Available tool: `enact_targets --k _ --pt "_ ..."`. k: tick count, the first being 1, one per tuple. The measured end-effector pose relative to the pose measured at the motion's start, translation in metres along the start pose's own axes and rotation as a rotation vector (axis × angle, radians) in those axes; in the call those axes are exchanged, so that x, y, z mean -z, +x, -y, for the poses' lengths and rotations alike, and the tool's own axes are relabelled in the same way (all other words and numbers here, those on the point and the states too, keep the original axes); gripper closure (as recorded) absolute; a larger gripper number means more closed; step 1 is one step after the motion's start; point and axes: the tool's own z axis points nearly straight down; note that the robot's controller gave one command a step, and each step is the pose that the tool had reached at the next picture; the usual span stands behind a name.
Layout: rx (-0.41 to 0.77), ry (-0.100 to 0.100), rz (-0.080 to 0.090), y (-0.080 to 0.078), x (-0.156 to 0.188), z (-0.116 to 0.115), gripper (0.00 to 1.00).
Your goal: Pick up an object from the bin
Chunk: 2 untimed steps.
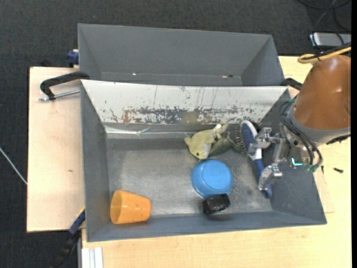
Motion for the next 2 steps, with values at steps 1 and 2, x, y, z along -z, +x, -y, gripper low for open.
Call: enact_targets --k 1,2 --pt "0.144 0.010 0.021 -0.066 -0.079 -0.035 0.00" --pt "0.288 0.009 0.033 -0.075 -0.084 -0.063 0.00"
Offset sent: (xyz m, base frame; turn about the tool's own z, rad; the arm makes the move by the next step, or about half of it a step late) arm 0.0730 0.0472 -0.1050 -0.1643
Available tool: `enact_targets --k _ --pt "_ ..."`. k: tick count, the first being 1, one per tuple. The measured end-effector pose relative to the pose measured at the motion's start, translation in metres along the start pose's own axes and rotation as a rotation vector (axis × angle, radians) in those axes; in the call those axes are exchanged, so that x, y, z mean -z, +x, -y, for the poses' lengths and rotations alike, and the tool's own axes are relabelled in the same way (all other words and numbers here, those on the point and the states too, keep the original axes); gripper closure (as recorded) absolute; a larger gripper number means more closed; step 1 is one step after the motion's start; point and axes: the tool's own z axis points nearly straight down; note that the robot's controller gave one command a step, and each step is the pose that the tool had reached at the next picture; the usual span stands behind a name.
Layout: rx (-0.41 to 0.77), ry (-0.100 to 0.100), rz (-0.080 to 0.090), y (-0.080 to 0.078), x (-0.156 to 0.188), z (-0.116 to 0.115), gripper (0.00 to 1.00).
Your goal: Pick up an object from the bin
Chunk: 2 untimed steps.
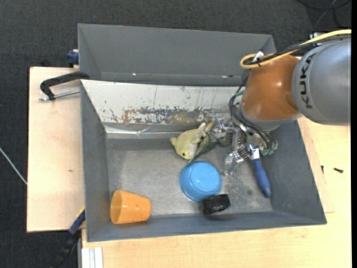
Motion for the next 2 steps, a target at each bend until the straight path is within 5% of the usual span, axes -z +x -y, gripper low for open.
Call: enact_targets --k 1,2 --pt "0.301 0.017 0.007 -0.0355 0.0013 -0.0617 0.00" --pt "0.303 0.020 0.042 -0.0445 0.0077 -0.0644 1.00"
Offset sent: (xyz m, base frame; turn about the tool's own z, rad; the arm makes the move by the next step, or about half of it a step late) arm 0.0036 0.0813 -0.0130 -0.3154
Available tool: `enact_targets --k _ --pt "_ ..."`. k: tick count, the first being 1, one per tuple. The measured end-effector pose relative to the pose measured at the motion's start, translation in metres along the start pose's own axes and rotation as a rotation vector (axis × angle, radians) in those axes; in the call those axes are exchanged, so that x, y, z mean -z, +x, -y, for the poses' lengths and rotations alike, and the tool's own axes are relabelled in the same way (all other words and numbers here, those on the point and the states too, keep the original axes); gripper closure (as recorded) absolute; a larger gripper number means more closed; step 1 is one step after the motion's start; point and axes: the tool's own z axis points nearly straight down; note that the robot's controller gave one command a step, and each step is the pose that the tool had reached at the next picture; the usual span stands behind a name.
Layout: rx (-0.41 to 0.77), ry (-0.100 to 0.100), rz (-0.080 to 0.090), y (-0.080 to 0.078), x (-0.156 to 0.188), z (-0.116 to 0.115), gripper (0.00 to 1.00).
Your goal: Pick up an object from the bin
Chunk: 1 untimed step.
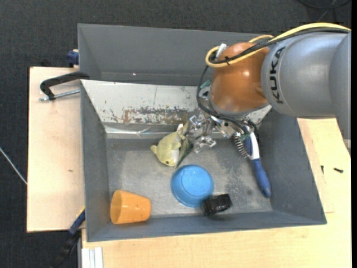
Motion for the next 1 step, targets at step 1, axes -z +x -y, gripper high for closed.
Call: enact_targets --k 1 --pt "0.003 -0.015 -0.021 0.0113 -0.0046 0.0022 1.00"
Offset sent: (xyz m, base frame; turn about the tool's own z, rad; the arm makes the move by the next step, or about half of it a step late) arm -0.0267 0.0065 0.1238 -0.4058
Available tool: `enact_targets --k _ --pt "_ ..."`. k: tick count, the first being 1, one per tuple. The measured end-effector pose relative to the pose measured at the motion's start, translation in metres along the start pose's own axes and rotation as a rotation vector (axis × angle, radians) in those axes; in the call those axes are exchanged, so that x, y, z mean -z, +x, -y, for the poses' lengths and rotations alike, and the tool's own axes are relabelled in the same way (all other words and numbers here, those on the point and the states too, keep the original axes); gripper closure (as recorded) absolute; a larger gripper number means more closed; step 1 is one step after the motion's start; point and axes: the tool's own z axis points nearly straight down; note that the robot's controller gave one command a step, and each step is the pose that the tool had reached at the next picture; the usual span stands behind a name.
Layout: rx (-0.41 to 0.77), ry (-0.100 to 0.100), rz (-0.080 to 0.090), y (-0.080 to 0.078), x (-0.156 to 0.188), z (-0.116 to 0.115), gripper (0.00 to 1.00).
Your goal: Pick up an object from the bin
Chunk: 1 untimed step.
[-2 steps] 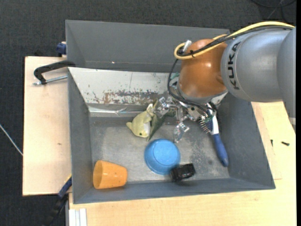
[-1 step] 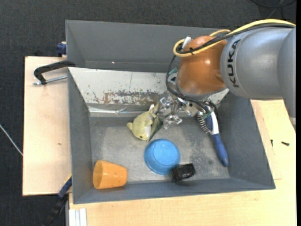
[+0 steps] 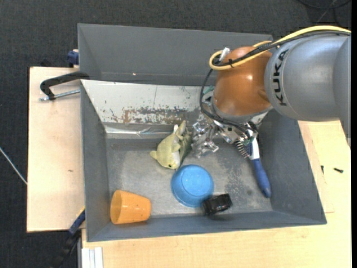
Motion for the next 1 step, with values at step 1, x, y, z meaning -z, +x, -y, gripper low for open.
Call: enact_targets --k 1 --pt "0.009 -0.034 -0.054 0.0127 -0.0152 -0.0133 0.00"
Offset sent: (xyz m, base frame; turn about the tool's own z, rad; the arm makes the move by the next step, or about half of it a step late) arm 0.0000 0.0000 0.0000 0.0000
